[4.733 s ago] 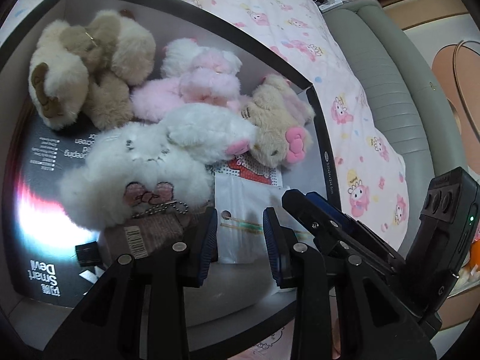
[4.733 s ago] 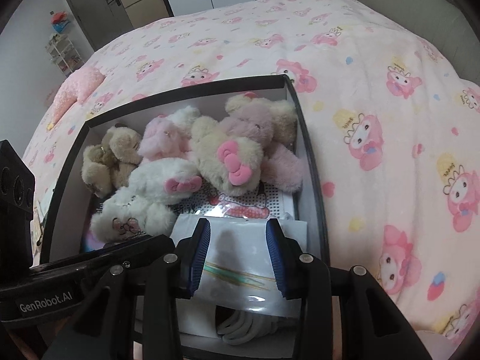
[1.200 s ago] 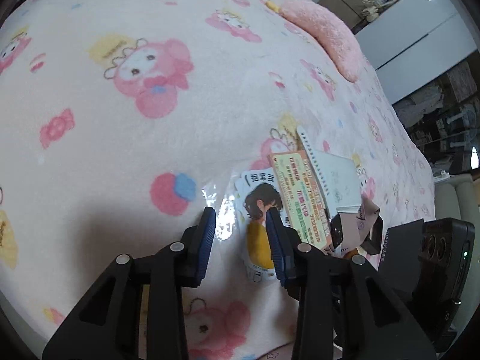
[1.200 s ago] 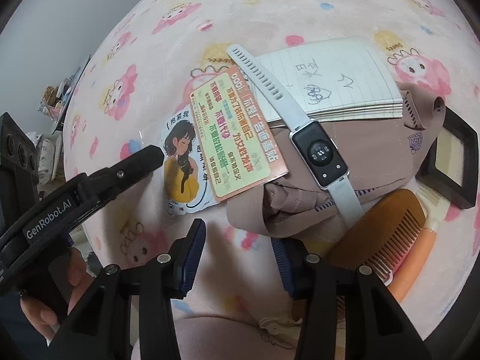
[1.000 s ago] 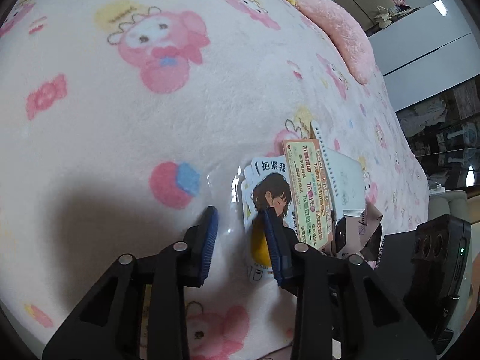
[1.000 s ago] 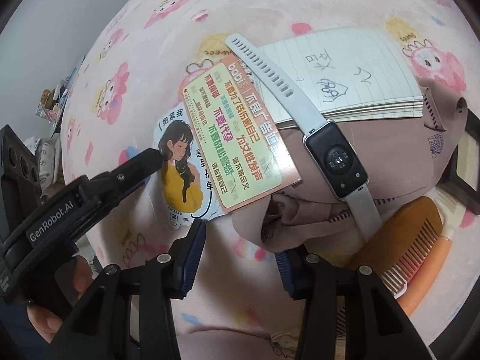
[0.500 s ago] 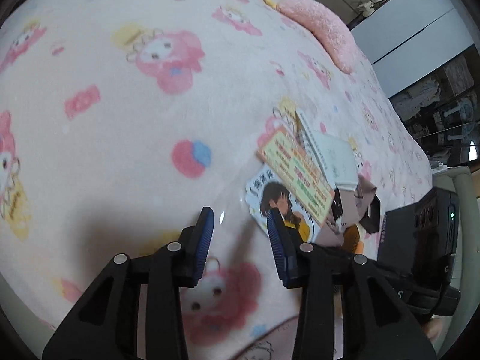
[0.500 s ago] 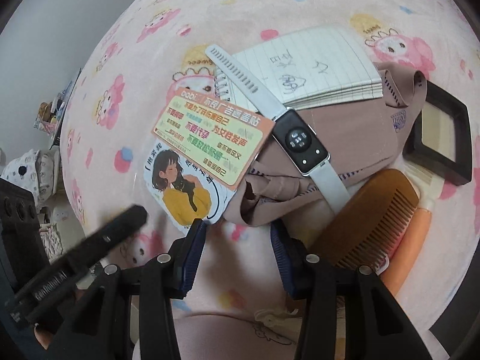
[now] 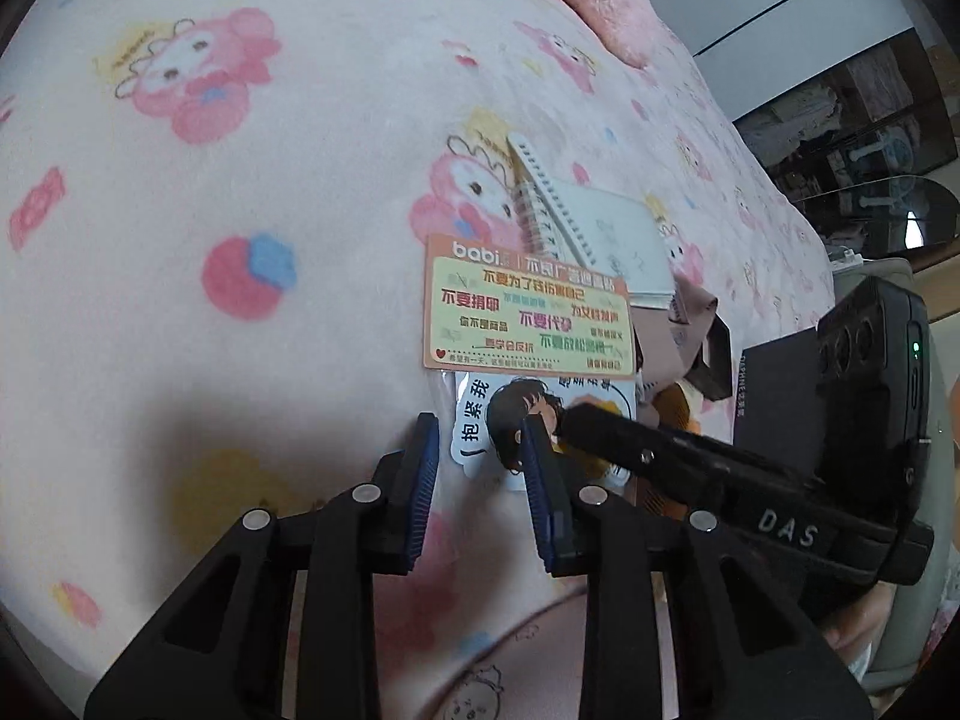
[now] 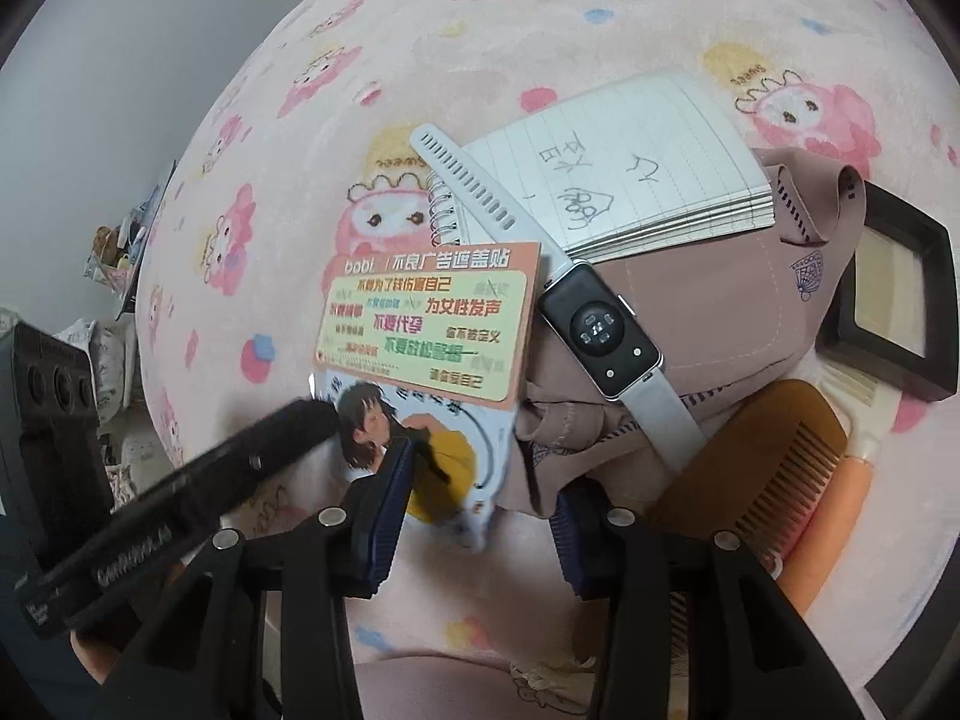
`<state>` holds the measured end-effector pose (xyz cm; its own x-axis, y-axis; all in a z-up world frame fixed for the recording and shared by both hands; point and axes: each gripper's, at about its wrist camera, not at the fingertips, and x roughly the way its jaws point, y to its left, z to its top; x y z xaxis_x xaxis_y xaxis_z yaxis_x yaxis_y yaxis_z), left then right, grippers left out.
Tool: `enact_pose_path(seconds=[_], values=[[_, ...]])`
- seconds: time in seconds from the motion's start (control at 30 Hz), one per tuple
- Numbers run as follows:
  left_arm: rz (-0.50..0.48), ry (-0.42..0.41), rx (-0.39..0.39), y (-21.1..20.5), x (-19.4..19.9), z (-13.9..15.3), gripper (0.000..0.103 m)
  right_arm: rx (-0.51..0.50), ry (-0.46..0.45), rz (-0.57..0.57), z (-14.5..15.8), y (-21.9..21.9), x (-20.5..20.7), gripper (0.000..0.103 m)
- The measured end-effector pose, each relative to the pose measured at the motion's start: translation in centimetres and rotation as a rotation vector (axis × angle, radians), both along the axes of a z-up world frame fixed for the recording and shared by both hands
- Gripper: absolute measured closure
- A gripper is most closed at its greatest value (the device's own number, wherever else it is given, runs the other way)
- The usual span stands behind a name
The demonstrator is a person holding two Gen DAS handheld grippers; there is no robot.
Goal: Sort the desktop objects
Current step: 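Grasp the babi sticker card with girl illustration with the right gripper, then carry the sticker card over the black box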
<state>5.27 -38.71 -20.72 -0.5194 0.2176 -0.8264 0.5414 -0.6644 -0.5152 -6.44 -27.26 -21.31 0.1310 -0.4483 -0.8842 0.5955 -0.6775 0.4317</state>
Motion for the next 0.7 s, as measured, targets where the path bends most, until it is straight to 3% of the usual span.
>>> enact_pose_path(seconds=[0.17, 0.3, 0.37, 0.47, 0.7], values=[[0.062, 0.017, -0.083, -1.1, -0.3, 0.3, 0.076, 0.022, 0.031, 0.004, 0.1, -0.1, -0.4, 0.064], [0.046, -0.014, -0.008, -1.6, -1.8, -1.2, 0.076, 0.015, 0.014, 0.019, -0.8, -0.2, -0.4, 0.066], [0.029, -0.007, -0.025, -0.9, -1.4, -0.5, 0.075, 0.001, 0.002, 0.022, -0.7, 0.7, -0.5, 0.072], [0.009, 0.03, -0.001, 0.1, -0.7, 0.9, 0.075, -0.019, 0.008, 0.013, 0.1, 1.8, -0.4, 0.073], [-0.018, 0.094, -0.029, 3.2, 0.2, 5.1, 0.075, -0.047, 0.067, -0.012, 3.7, 5.2, 0.0, 0.073]])
